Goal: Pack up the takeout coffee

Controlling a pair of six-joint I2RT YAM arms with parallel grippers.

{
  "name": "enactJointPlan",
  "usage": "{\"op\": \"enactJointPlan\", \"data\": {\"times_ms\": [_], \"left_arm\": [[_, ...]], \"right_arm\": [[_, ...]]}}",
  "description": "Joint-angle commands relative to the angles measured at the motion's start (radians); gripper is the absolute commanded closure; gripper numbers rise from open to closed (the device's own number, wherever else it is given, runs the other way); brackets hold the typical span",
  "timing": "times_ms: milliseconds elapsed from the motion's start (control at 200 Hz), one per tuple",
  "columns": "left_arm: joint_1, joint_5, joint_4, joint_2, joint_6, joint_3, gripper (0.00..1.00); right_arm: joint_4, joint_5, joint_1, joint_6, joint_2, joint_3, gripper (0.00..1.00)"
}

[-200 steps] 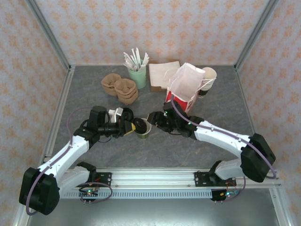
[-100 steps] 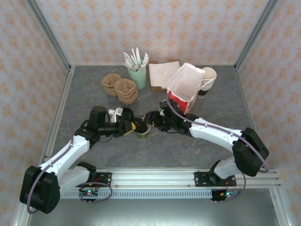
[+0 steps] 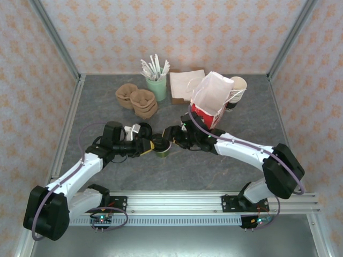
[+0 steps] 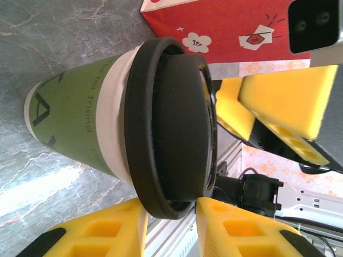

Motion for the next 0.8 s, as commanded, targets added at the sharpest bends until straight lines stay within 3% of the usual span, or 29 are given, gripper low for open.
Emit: {"op": "enactJointPlan", "data": {"times_ms": [0, 671, 796], "left_arm": [[0.007, -0.017, -0.034, 0.004, 0.033, 0.023, 0.67], [0.007, -0.016, -0.030, 0.027, 0.052, 0.037, 0.61], [0.006, -0.019, -0.035, 0.026, 0.056, 0.038, 0.54]], "right_arm": [[0.026, -0.013, -0.008, -0.010, 0.002, 0.027, 0.42], [0.042, -0.042, -0.011, -0.010, 0.025, 0.018, 0.42], [0.040, -0.038, -0.011, -0.014, 0.024, 0.015, 0.42]]}}
